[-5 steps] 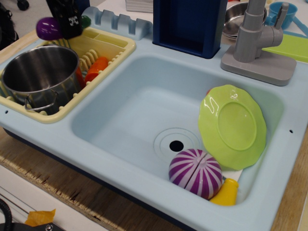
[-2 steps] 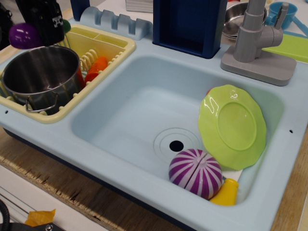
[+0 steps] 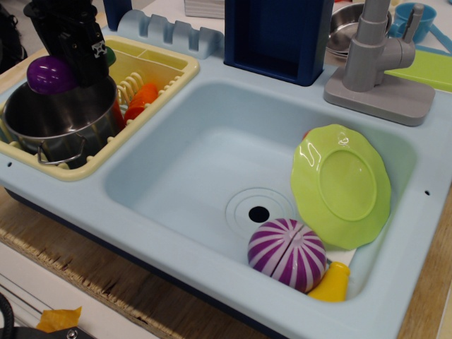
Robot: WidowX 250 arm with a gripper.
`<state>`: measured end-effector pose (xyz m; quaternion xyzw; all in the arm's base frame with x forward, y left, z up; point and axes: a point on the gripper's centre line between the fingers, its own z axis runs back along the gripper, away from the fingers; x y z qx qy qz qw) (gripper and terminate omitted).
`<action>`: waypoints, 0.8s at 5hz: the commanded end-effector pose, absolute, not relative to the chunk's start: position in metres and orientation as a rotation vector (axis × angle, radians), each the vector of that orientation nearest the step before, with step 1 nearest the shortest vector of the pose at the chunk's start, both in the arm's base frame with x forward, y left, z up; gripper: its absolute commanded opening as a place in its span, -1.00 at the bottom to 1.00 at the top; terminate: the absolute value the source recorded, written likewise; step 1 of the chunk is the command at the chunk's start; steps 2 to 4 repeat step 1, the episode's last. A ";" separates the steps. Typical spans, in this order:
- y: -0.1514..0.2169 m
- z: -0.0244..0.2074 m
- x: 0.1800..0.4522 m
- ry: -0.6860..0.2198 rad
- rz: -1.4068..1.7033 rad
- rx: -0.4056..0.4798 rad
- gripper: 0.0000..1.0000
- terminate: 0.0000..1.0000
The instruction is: Put eggplant into pot or pan
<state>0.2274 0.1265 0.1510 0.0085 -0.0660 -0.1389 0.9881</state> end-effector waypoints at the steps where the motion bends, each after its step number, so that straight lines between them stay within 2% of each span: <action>1: 0.126 0.158 0.228 -0.155 -0.284 0.031 1.00 1.00; 4: 0.126 0.158 0.228 -0.155 -0.284 0.031 1.00 1.00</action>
